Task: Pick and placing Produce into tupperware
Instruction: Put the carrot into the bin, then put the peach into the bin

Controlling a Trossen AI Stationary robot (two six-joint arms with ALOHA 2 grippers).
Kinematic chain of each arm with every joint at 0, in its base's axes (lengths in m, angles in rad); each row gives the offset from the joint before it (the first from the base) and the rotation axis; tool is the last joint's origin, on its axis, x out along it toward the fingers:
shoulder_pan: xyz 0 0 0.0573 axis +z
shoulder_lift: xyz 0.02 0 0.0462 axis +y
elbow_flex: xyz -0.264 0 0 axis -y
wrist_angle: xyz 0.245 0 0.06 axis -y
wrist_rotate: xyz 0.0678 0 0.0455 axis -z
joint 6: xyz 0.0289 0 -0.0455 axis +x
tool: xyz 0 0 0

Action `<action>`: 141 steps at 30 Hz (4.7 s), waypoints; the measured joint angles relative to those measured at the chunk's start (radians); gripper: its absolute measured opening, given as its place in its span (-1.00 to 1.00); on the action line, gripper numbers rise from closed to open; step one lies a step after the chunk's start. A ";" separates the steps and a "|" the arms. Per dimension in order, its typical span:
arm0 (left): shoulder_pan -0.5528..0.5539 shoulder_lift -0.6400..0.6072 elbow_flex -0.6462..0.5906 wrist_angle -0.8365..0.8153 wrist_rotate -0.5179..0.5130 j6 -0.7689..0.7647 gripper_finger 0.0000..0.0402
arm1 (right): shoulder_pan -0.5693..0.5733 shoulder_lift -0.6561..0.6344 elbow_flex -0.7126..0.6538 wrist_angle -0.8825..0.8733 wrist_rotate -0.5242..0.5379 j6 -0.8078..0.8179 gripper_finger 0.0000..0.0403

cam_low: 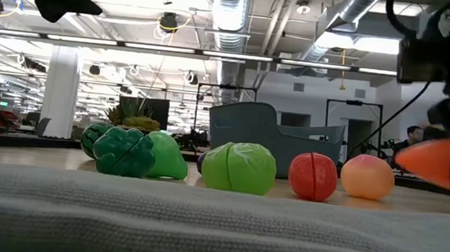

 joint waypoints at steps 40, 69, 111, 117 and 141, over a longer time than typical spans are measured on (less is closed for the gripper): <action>0.000 0.000 0.000 0.004 -0.003 0.008 0.42 | -0.771 -0.571 0.003 0.208 0.066 -0.637 -0.14; 0.000 0.000 0.000 -0.018 -0.008 0.026 0.42 | -1.149 0.036 0.003 0.661 -0.335 -0.648 -0.10; 0.000 0.000 0.000 -0.014 -0.130 -0.015 0.42 | -1.001 -0.379 0.169 -0.027 -0.365 -0.980 0.37; 0.000 0.000 0.000 -0.014 -0.165 -0.021 0.42 | -0.907 -0.518 0.163 -0.164 -0.309 -0.919 0.37; 0.000 0.000 0.000 -0.007 -0.164 -0.039 0.42 | -0.388 -0.630 -0.169 -0.037 -0.012 -0.448 0.37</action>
